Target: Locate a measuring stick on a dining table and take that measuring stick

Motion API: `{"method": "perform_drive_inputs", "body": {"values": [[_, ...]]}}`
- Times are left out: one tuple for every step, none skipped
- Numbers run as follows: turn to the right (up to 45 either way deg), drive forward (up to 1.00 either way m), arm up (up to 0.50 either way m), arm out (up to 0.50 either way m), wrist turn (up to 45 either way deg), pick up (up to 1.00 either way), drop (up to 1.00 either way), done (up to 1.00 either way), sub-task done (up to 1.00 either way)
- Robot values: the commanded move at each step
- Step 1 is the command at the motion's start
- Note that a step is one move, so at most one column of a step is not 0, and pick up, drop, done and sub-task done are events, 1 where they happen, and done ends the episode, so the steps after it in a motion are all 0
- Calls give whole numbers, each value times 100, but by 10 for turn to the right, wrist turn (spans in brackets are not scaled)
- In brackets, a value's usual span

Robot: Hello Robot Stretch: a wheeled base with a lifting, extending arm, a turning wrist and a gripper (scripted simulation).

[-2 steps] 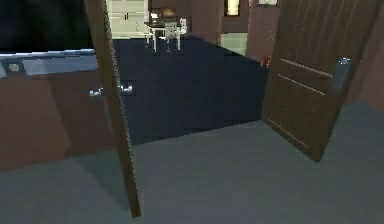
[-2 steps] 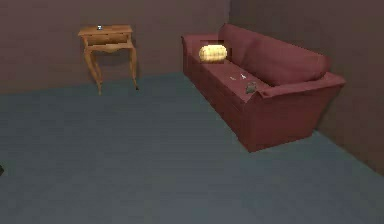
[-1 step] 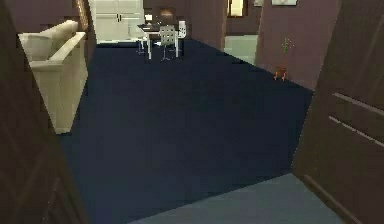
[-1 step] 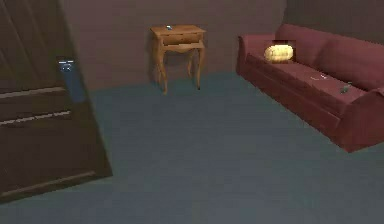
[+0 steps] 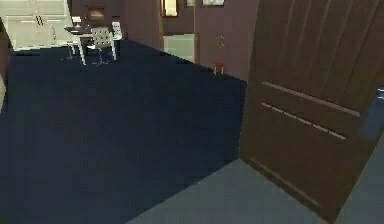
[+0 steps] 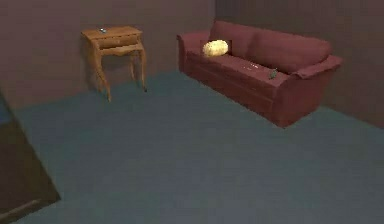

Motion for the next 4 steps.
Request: {"method": "perform_drive_inputs", "body": {"values": [[0, 5, 0, 0, 0, 0, 0, 0, 0], [-330, 0, 0, 0, 0, 0, 0, 0, 0], [0, 100, 0, 0, 0, 0, 0, 0, 0], [0, 100, 0, 0, 0, 0, 0, 0, 0]]}}
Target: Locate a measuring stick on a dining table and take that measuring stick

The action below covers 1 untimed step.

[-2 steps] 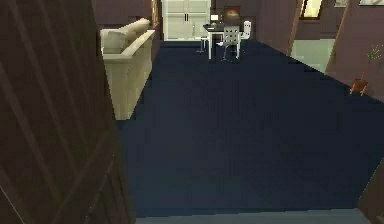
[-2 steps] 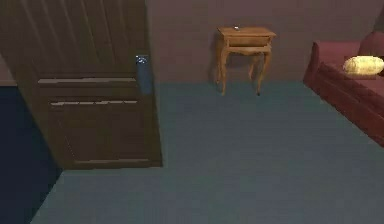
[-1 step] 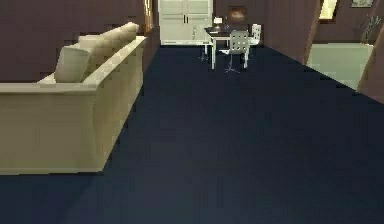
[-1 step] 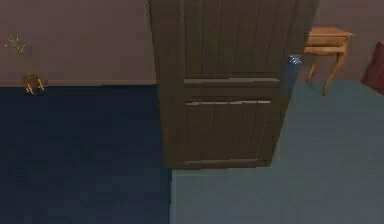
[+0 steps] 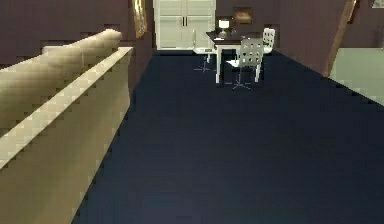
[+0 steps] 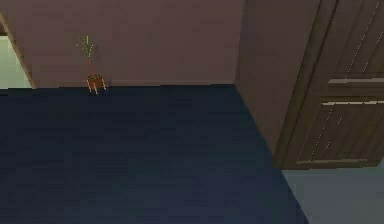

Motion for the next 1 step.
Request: {"method": "perform_drive_inputs", "body": {"values": [[0, 100, 0, 0, 0, 0, 0, 0, 0]]}}
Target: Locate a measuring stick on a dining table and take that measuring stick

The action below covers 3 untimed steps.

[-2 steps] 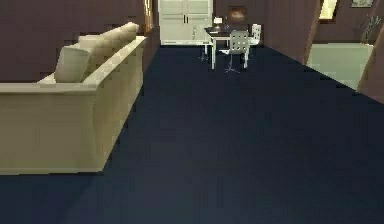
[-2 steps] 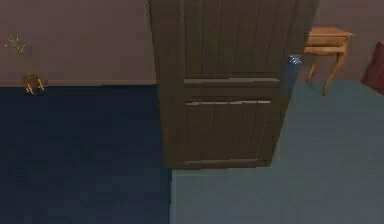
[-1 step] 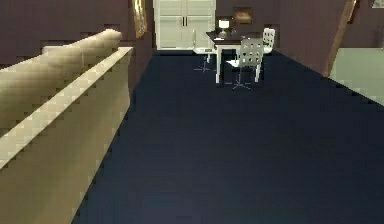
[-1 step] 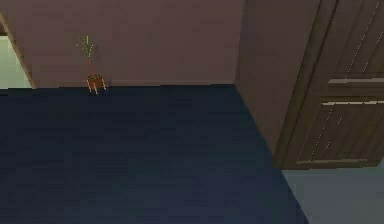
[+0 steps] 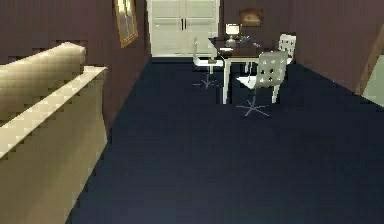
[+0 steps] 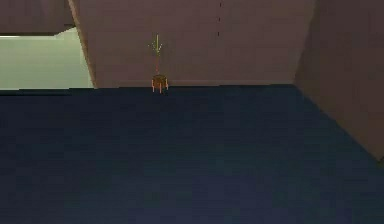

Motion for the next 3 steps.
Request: {"method": "perform_drive_inputs", "body": {"values": [[0, 100, 0, 0, 0, 0, 0, 0, 0], [0, 100, 0, 0, 0, 0, 0, 0, 0], [-30, 0, 0, 0, 0, 0, 0, 0, 0]]}}
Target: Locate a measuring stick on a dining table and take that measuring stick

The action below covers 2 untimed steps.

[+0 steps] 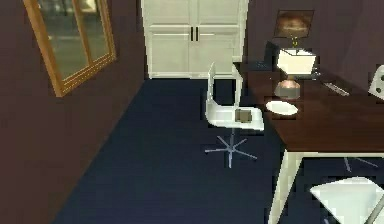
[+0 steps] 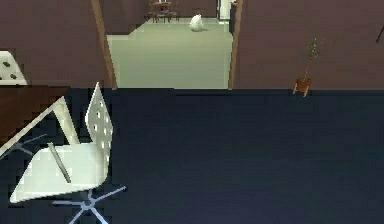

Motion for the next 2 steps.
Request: {"method": "perform_drive_inputs", "body": {"values": [[0, 30, 0, 0, 0, 0, 0, 0, 0], [450, 0, 0, 0, 0, 0, 0, 0, 0]]}}
